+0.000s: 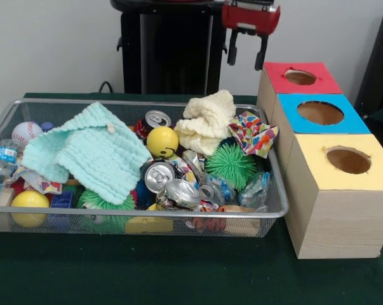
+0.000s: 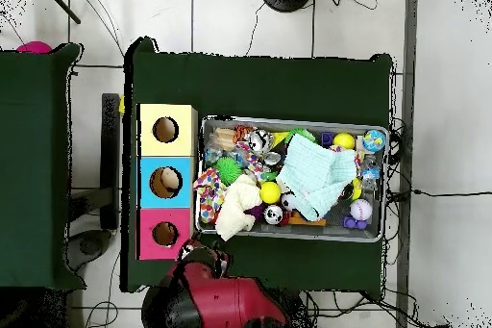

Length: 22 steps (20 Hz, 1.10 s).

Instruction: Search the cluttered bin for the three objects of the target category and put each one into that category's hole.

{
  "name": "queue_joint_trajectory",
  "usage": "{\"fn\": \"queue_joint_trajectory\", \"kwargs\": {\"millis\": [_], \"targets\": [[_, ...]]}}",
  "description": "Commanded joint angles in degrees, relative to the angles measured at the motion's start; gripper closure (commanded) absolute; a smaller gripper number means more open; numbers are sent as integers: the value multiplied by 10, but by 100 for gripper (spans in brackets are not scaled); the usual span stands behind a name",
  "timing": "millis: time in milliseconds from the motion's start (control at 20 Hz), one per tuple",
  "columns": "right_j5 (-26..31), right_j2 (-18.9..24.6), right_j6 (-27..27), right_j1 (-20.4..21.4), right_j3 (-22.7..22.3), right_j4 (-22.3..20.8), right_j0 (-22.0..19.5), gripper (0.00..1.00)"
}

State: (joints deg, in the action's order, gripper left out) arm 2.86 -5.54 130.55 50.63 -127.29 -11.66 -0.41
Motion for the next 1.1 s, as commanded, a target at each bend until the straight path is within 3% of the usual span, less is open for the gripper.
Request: {"fn": "queue_joint_trajectory", "kwargs": {"millis": [50, 650, 1100], "targets": [[-17, -33, 28, -104, 100, -20, -8, 0], [-36, -49, 29, -133, 106, -19, -44, 0], [-204, -68, 105, -239, 102, 31, -24, 0]]}}
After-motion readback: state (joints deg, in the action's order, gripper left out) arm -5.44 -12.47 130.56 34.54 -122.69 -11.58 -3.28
